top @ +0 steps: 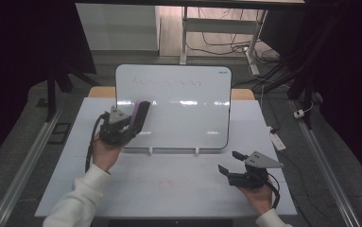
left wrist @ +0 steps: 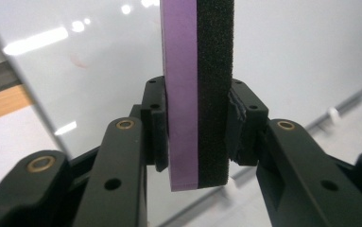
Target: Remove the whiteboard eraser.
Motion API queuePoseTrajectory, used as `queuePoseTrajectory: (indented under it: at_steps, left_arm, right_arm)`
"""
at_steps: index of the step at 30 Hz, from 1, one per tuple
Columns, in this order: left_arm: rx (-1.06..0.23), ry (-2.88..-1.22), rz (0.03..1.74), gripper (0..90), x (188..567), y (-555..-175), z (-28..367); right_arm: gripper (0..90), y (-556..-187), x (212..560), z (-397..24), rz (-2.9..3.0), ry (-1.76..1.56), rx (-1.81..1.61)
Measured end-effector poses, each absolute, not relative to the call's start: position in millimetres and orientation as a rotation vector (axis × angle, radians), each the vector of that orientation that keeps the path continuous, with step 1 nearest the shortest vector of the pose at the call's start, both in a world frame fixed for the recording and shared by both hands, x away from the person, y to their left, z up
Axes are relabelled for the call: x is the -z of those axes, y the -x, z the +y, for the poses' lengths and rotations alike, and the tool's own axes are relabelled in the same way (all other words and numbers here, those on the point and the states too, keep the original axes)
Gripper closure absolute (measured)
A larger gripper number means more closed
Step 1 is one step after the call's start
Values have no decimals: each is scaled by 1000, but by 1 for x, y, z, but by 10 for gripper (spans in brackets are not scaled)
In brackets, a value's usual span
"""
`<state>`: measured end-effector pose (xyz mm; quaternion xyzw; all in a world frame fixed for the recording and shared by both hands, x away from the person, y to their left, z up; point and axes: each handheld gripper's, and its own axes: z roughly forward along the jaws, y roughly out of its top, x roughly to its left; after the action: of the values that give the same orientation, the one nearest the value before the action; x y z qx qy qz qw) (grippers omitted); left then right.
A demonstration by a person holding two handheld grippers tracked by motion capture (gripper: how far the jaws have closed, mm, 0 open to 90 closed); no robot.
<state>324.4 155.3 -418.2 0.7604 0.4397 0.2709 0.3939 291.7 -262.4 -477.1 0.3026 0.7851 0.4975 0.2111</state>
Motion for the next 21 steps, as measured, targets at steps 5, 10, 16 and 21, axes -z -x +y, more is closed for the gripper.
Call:
queuePoseTrajectory:
  at_steps: [5,10,16,21]
  left_arm:
    - [-685,-1972,1071,641,428,-316,137]
    - [-680,-2027,1034,640,440,-308,118]
    - [-687,-2077,997,640,451,-300,97]
    - [-688,-2098,957,640,456,-295,83]
  right_arm:
    - [231,-291,469,-248,2193,-813,-1407]
    - [231,-295,455,-228,2198,-811,-1451]
    - [231,-299,445,-209,2204,-897,-1460]
    - [240,-302,440,-190,2218,-947,-1515]
